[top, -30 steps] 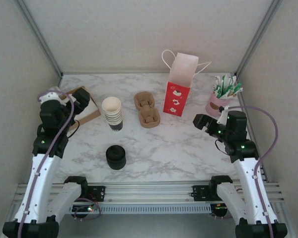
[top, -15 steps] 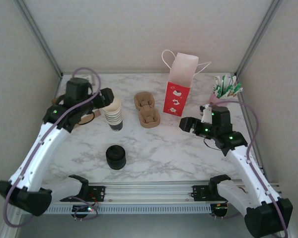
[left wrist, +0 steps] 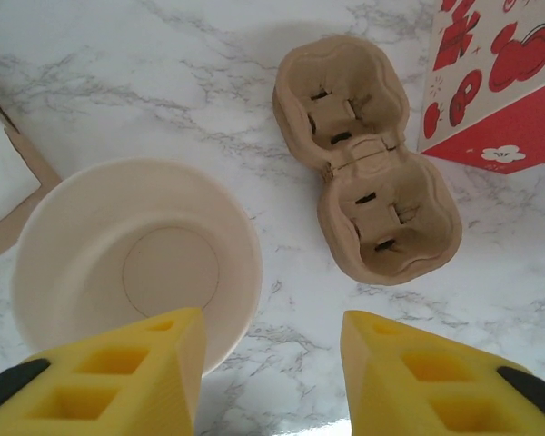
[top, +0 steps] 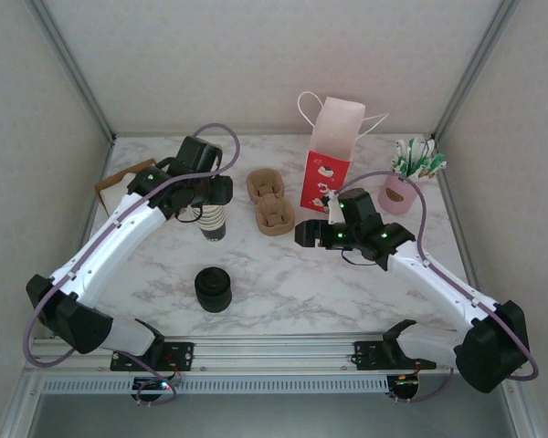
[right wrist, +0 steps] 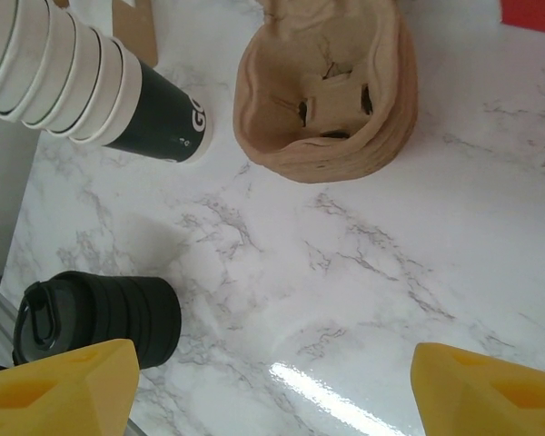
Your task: Pack the takeout coffee
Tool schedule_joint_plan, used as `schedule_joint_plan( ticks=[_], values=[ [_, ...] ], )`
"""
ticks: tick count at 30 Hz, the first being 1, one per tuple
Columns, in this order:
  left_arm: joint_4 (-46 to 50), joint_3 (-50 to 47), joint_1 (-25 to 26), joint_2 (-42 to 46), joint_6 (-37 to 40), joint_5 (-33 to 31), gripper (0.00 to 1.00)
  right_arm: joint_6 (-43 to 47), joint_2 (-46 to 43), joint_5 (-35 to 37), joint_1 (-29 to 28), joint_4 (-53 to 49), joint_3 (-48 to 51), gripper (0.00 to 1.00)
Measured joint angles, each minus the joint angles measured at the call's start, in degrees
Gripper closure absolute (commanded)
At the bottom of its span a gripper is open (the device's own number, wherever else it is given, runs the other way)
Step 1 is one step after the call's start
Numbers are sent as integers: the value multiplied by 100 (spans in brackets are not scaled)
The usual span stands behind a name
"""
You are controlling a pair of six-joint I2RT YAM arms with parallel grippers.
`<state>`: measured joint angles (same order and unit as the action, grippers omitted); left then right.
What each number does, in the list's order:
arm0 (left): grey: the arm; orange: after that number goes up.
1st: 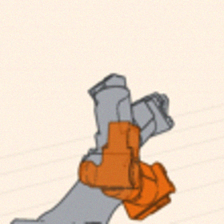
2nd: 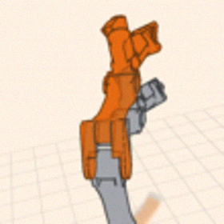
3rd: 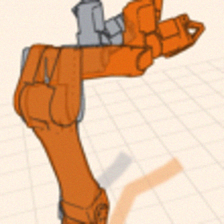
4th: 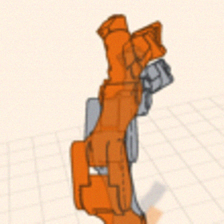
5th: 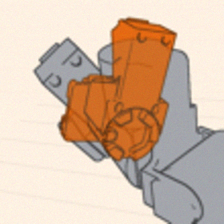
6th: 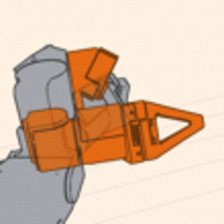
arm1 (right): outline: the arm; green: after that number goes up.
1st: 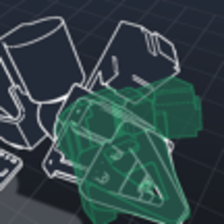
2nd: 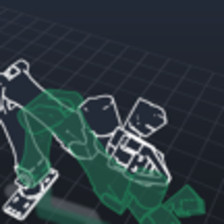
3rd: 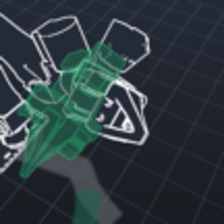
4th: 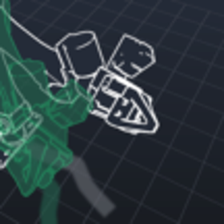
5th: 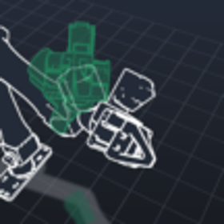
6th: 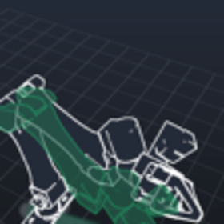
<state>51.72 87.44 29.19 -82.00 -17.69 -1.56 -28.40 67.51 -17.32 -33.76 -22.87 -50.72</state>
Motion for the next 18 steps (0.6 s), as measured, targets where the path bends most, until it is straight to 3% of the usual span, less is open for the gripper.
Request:
schedule_joint_plan(
  ticks=[18],
  values=[
    [101,31,2,-608,103,-7,70,-107,540,295,-538,114,-208,22]
  ],
)
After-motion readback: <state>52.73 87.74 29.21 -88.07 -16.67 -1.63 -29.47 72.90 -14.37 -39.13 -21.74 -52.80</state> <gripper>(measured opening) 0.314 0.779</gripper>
